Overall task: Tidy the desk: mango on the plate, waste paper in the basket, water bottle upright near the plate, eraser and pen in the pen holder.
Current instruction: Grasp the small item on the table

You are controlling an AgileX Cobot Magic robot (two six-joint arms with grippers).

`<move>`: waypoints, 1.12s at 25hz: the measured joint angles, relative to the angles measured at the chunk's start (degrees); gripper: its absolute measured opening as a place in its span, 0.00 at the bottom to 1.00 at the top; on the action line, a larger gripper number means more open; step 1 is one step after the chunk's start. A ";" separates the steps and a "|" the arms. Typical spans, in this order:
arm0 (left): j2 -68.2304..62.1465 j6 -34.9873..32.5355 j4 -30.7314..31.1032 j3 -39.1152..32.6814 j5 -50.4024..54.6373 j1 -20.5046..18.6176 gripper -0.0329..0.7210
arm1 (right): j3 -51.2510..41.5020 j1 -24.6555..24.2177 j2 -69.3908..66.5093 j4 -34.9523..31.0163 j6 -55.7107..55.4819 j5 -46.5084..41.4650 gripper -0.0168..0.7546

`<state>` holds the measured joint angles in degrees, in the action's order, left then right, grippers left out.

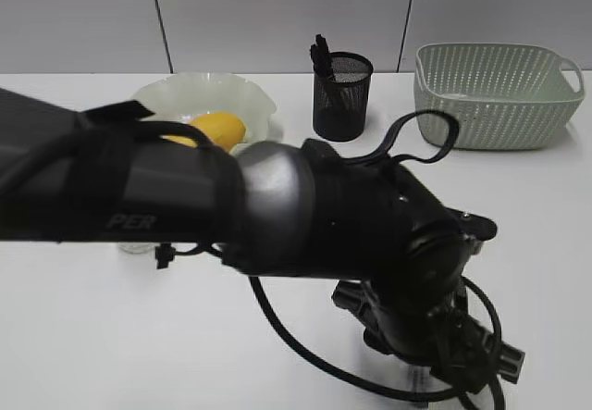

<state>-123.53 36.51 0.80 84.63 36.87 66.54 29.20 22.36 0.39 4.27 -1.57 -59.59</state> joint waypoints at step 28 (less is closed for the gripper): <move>-5.54 10.48 4.58 8.48 5.41 1.52 0.47 | 0.00 0.00 0.00 0.00 0.00 -0.04 0.43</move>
<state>-129.08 46.99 5.39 93.11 42.29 68.06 29.20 22.36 0.39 4.27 -1.57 -59.62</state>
